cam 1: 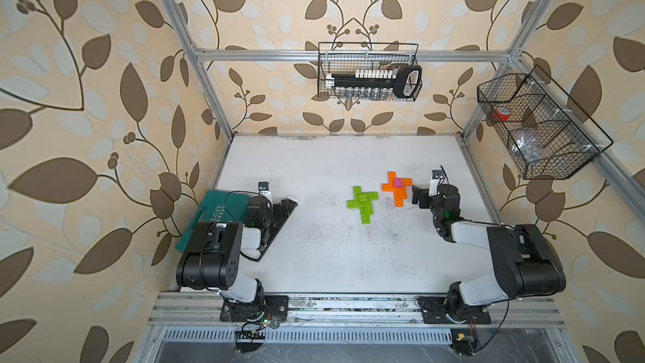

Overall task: Assemble a small pinwheel with lego
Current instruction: Reset both arms

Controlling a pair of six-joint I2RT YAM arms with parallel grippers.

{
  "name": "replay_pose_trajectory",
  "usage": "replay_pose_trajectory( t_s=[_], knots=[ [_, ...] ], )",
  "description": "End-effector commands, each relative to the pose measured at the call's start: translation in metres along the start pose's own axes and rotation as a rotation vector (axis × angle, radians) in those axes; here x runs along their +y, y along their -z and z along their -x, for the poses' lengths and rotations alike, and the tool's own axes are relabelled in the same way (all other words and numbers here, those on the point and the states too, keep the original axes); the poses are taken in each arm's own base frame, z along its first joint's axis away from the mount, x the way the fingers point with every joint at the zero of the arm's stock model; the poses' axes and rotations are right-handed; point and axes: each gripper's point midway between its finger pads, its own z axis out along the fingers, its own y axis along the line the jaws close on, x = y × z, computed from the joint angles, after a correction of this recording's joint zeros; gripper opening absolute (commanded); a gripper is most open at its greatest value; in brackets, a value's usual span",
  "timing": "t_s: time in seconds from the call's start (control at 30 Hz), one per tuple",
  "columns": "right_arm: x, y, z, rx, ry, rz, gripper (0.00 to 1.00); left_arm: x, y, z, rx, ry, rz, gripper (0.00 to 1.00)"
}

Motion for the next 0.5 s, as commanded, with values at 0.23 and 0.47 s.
replay_pose_trajectory(
  t_s=[0.23,0.47],
  knots=[
    [-0.0001,0.0029,0.0062,-0.024,0.002,0.006,0.99,-0.0023,0.0004,0.0394,-0.097,-0.003,0.029,0.99],
    [0.0003,0.0021,0.0055,-0.020,0.003,0.008,0.99,-0.0033,0.0011,0.0397,-0.103,-0.005,0.023,0.99]
  ],
)
